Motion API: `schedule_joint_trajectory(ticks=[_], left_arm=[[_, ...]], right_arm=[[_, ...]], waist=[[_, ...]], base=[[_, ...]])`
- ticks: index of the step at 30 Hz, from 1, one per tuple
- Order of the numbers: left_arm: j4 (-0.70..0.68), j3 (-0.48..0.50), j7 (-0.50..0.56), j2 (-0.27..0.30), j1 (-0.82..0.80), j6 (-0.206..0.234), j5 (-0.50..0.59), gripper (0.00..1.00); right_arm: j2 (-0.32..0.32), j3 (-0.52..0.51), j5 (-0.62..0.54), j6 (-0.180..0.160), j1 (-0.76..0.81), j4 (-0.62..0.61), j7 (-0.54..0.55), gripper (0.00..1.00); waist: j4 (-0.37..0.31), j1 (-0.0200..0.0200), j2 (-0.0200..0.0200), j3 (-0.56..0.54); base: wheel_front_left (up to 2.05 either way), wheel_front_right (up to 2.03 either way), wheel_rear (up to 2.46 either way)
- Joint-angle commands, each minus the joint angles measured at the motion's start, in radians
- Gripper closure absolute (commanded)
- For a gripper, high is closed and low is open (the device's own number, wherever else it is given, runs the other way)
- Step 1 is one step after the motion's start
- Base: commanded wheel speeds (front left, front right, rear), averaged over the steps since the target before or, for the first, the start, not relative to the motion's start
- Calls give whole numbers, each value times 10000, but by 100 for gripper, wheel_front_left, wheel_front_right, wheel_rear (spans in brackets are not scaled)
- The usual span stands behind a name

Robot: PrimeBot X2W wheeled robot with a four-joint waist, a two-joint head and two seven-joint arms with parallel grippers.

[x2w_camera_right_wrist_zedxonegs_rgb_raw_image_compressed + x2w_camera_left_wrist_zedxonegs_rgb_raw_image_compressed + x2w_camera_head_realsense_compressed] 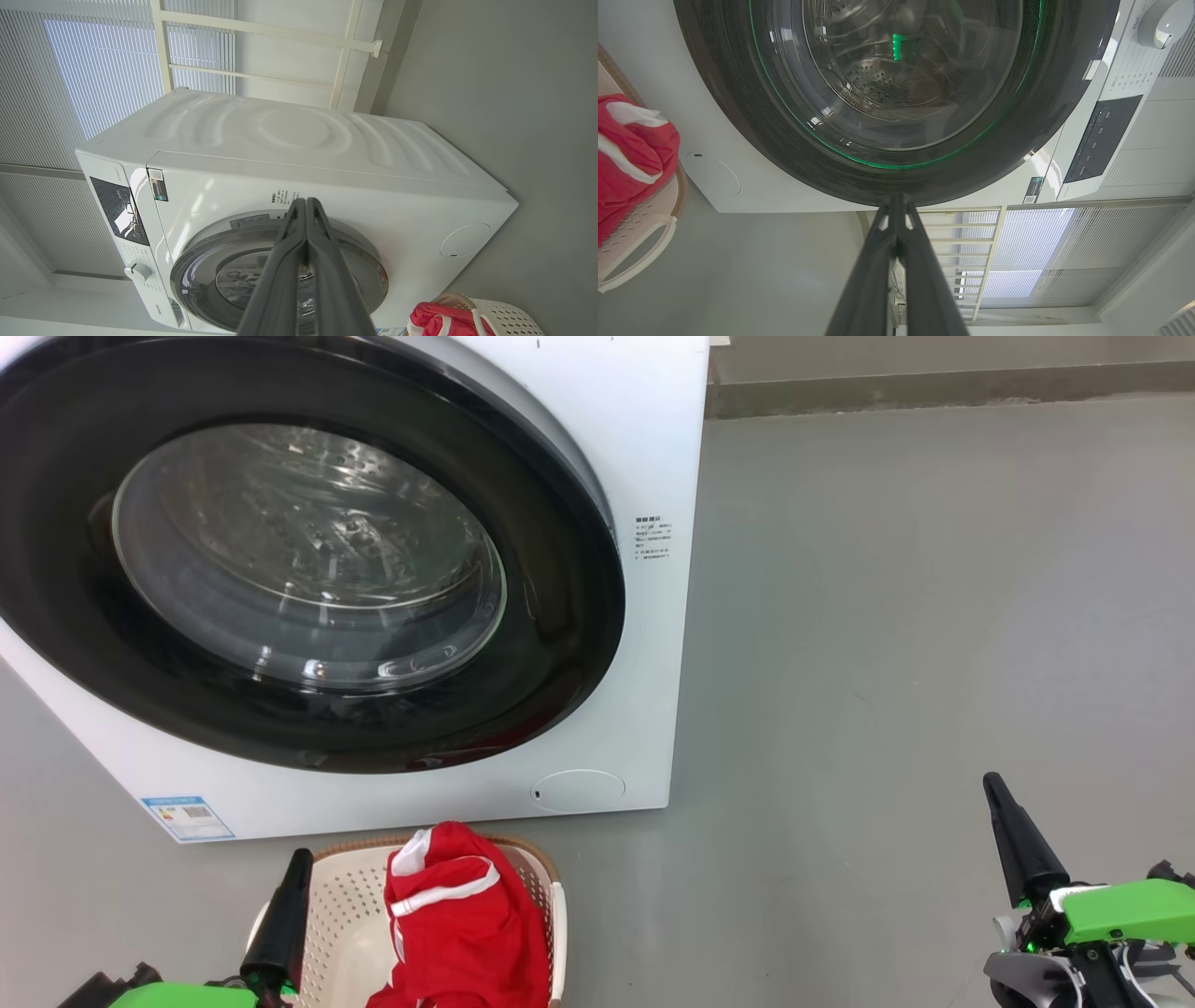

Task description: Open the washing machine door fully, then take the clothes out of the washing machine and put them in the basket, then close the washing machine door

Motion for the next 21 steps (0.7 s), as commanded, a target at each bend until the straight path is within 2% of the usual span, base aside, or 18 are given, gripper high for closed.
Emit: schedule_joint_trajectory(ticks=[1,21], left_arm=[[-207,364,73,158,-383,-69,-209,100],[-205,421,119,118,-387,-69,-162,100]], right_arm=[[-75,175,166,-7,-489,-248,76,100],[-44,131,129,-7,-493,-246,111,100]], waist=[[-1,0,0,-2],[-1,0,0,-2]], base=[[0,0,0],[0,0,0]])
